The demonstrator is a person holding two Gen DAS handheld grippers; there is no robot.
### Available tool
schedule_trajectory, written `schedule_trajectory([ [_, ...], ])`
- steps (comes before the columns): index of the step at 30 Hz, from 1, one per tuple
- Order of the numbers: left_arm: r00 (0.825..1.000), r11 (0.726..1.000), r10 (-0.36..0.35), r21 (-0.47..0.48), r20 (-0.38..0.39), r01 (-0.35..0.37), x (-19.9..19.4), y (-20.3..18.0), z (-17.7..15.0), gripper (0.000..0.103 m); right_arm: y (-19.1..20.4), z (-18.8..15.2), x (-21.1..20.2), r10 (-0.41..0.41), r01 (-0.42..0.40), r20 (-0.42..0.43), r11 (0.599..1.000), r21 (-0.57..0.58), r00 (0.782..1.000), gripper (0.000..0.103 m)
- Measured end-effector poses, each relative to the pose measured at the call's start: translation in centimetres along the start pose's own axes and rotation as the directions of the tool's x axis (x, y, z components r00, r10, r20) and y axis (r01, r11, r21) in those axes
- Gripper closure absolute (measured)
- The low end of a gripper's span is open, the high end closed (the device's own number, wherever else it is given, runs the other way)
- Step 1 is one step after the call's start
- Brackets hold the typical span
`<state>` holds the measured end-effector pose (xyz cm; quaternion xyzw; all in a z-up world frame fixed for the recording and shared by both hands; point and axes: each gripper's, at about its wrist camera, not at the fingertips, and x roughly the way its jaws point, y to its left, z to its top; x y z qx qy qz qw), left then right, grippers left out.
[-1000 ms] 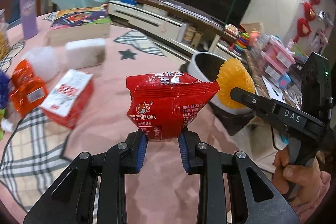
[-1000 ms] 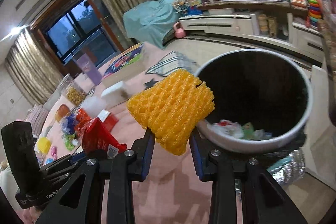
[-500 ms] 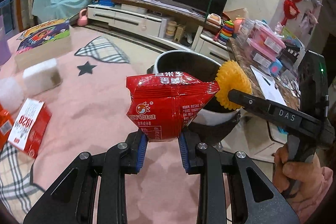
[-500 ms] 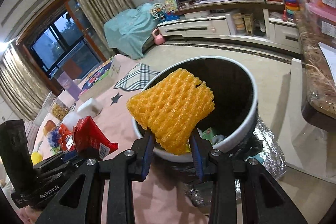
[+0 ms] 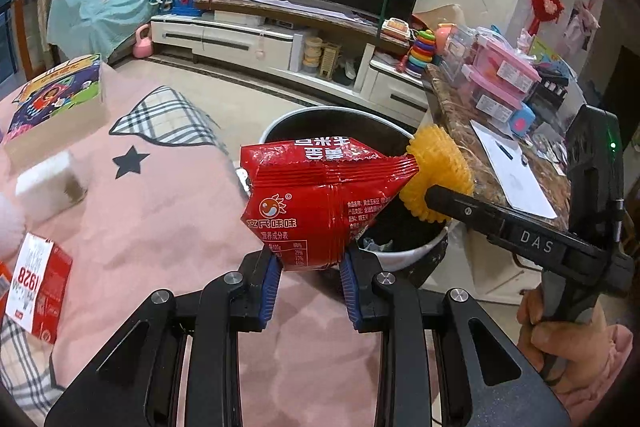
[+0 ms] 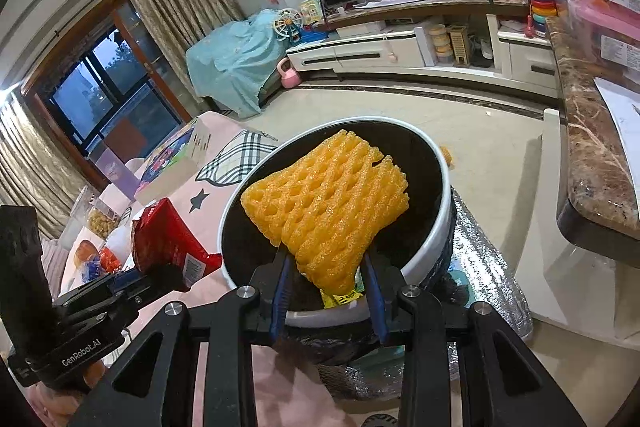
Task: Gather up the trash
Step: 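Lower the red bag and foam net into the bin and open both grippers, then move both open tools back over the table toward the remaining items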
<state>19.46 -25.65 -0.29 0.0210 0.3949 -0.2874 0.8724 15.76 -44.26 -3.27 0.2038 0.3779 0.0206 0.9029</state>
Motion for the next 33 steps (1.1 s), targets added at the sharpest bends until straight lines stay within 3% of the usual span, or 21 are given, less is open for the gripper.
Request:
schedule_trajectory([
  [19,0.999,0.999,0.024,0.028,-0.026,-0.023,2.8,-1.2,2.3,0.075,-0.7,1.8,1.6,-0.036,0.035,-0.033,0.999,-0.027,0.999,0.066],
  [22,0.999,1.0,0.02,0.017,-0.038,-0.019,3.1,-1.0,2.3,0.066,-0.8,2.0,1.8,-0.044,0.043,-0.037,0.999,-0.026,0.998,0.059],
  [26,0.999,1.0,0.028,0.015,-0.028,-0.028,2.9,-1.0,2.2,0.052,-0.9,2.2,1.7,-0.05,0.049,-0.034,0.999,-0.017,0.998,0.043],
  [31,0.999,0.999,0.037,-0.004,-0.024,-0.037,2.2,-0.4,1.2,0.049,-0.6,2.0,1.1,-0.048,0.047,-0.018,0.999,-0.013,0.999,0.038],
  [33,0.999,0.999,0.039,-0.026,-0.026,-0.039,1.7,0.2,0.5,0.048,-0.3,1.7,0.8,-0.042,0.042,-0.009,0.999,-0.012,0.999,0.031],
])
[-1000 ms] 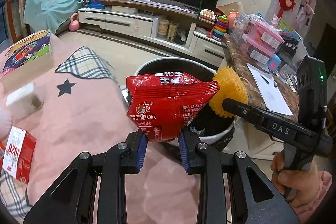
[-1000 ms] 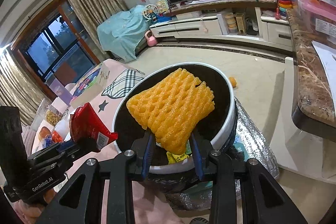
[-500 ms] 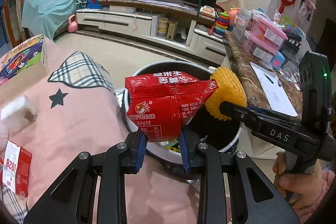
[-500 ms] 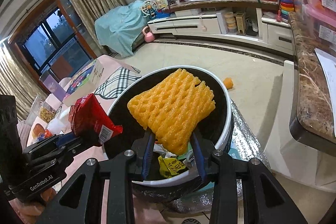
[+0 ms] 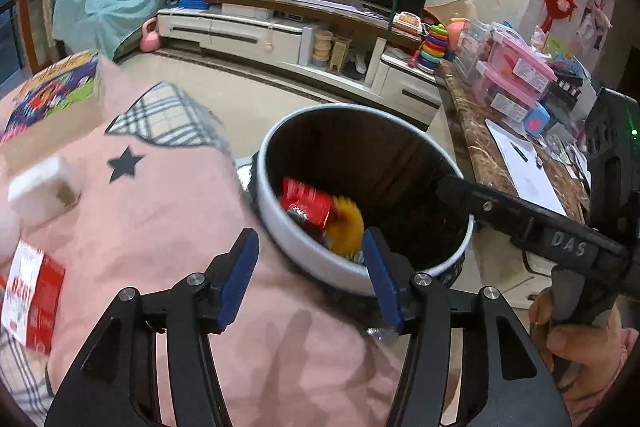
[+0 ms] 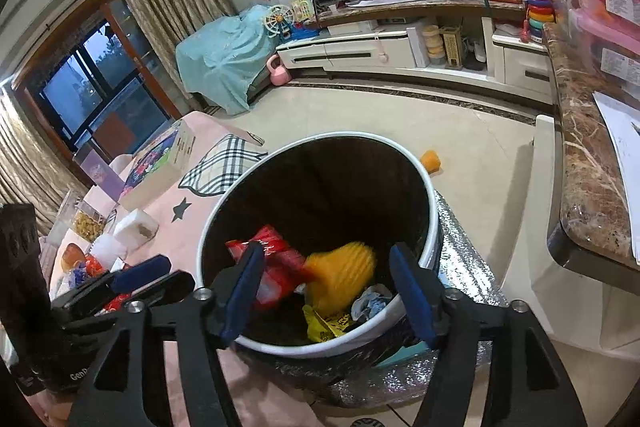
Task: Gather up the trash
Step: 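Move both open tools back over the table toward the remaining items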
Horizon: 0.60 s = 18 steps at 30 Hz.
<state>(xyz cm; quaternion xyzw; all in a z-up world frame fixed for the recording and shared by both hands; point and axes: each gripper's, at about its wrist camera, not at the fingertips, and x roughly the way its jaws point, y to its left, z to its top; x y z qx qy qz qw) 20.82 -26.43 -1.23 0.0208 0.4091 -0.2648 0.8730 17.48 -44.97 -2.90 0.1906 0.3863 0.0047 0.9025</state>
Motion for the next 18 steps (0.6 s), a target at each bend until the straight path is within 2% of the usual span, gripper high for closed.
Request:
schedule_trajectory([
  [3,1.0,0.999,0.009,-0.042,-0.003,-0.01,-0.8,1.3,-1.3,0.047,0.5,-0.5,-0.3,0.019,-0.02,0.01,1.0,0.009,1.0,0.026],
  [9,0.999,0.992,0.035,-0.119,0.014,-0.033,-3.0,4.1,-3.8,0.042,2.4,-1.8,-1.0,0.068,-0.068,0.032,0.998,0.011,0.997,0.023],
  [18,0.995,0.974,0.097,-0.209,0.029,-0.089,-6.4,8.3,-7.6,0.041,6.0,-4.1,-0.7,0.141,-0.141,0.017,0.99,0.003,0.99,0.022],
])
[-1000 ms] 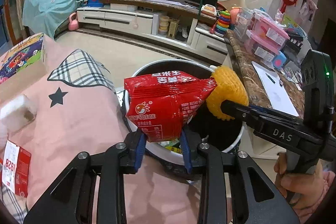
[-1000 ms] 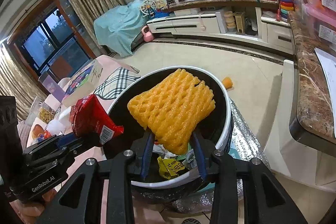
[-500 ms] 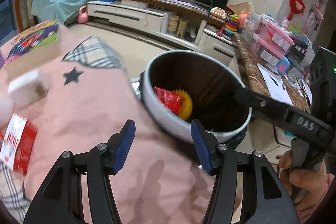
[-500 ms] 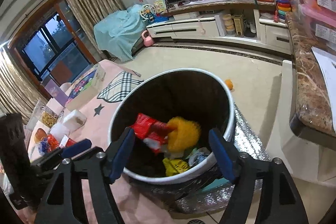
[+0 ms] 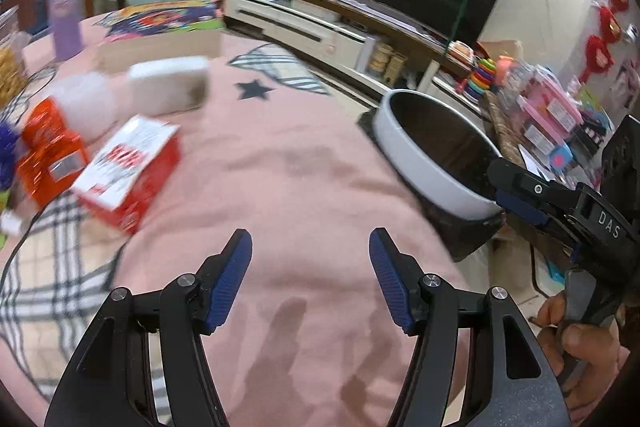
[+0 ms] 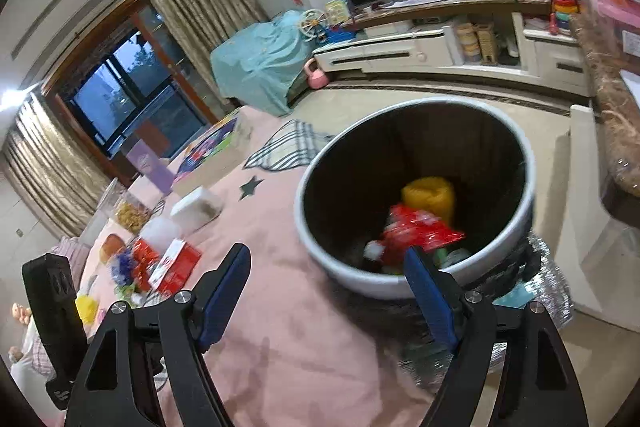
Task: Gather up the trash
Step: 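Move both open tools back over the table toward the remaining items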
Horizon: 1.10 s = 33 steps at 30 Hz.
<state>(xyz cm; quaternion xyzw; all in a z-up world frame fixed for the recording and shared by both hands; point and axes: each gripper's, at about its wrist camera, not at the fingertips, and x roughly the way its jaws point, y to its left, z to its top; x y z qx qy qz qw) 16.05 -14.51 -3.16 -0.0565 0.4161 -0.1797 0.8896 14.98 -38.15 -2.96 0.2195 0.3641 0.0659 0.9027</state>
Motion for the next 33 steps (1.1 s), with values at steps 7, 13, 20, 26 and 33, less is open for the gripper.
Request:
schedule_trajectory([
  [7,0.999,0.994,0.048,-0.095,0.01,-0.047,-2.1,4.6,-2.1,0.041,3.5,-2.3,1.9,0.054,-0.055,-0.062,0.998,-0.026,0.997,0.022],
  [13,0.995,0.983,0.1,-0.156,0.018,-0.096,-3.7,7.7,-3.7,0.039,6.3,-4.2,3.4,0.09,-0.096,-0.112,0.994,-0.051,0.99,0.021],
  [20,0.99,0.96,0.143,-0.246,0.01,-0.136,-5.4,12.2,-5.7,0.039,9.5,-6.1,5.2,0.116,-0.132,-0.168,0.988,-0.085,0.979,0.021],
  [26,0.981,0.943,0.191,-0.281,0.023,-0.177,-6.5,14.5,-6.4,0.038,11.4,-7.0,6.2,0.129,-0.151,-0.203,0.984,-0.096,0.97,0.021],
  [33,0.976,0.927,0.214,-0.32,0.029,-0.194,-7.4,16.1,-6.8,0.036,13.9,-7.5,7.4,0.146,-0.173,-0.224,0.98,-0.103,0.964,0.017],
])
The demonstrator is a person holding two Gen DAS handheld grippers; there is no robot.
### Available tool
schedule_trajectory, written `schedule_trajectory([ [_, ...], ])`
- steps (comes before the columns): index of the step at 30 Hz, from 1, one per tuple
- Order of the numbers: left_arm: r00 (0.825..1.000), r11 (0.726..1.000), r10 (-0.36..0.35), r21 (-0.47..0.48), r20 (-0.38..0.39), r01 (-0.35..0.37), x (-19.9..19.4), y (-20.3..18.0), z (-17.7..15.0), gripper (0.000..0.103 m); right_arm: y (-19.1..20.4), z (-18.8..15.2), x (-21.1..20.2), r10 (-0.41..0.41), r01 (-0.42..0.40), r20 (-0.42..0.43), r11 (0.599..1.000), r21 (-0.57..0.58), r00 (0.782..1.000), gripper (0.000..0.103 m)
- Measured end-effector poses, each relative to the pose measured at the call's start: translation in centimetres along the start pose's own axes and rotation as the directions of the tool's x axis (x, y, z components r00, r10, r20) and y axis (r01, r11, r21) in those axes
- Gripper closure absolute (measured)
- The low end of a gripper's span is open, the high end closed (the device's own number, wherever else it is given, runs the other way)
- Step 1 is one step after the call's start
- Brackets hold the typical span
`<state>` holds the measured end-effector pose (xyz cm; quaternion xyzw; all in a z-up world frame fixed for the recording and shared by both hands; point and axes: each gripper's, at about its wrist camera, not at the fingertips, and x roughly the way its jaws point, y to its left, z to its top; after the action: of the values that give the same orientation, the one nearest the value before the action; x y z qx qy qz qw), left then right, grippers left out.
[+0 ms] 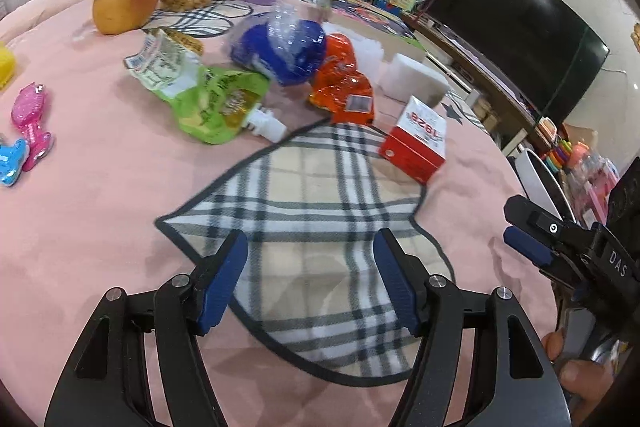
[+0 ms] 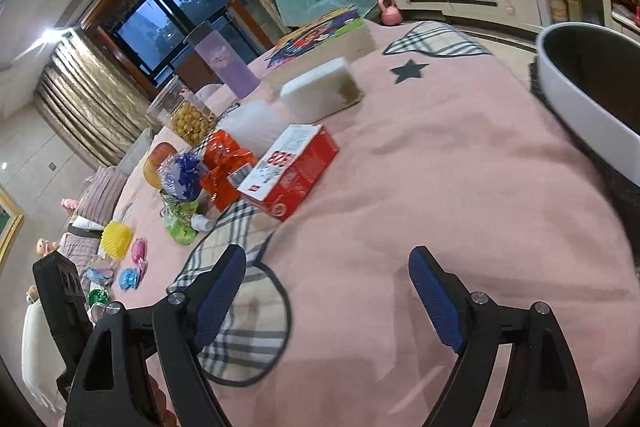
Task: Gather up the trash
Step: 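Move both open tools back over the table toward the remaining items, then grasp the green snack pouch with the left gripper while the right grasps the red-white milk carton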
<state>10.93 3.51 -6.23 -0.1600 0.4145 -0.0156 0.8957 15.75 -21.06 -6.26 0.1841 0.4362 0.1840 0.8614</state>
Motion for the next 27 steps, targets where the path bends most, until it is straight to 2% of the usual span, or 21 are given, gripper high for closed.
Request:
schedule_trajectory([
  [15,0.997,0.988,0.076,-0.138,0.029,-0.071,0.2,4.9,3.4,0.025,2.9,1.3,3.9,0.013,-0.014,-0.035,1.0,-0.018,0.999,0.017],
  [22,0.998,0.965,0.057,-0.257,0.032,-0.047,1.4,7.5,6.1,0.02,3.8,1.9,6.0,0.004,-0.006,-0.053,1.0,-0.025,0.999,0.017],
  [27,0.998,0.952,0.052,-0.305,0.039,-0.037,2.3,8.5,7.3,0.018,3.9,2.6,7.0,-0.01,0.009,-0.055,1.0,-0.021,0.998,0.017],
])
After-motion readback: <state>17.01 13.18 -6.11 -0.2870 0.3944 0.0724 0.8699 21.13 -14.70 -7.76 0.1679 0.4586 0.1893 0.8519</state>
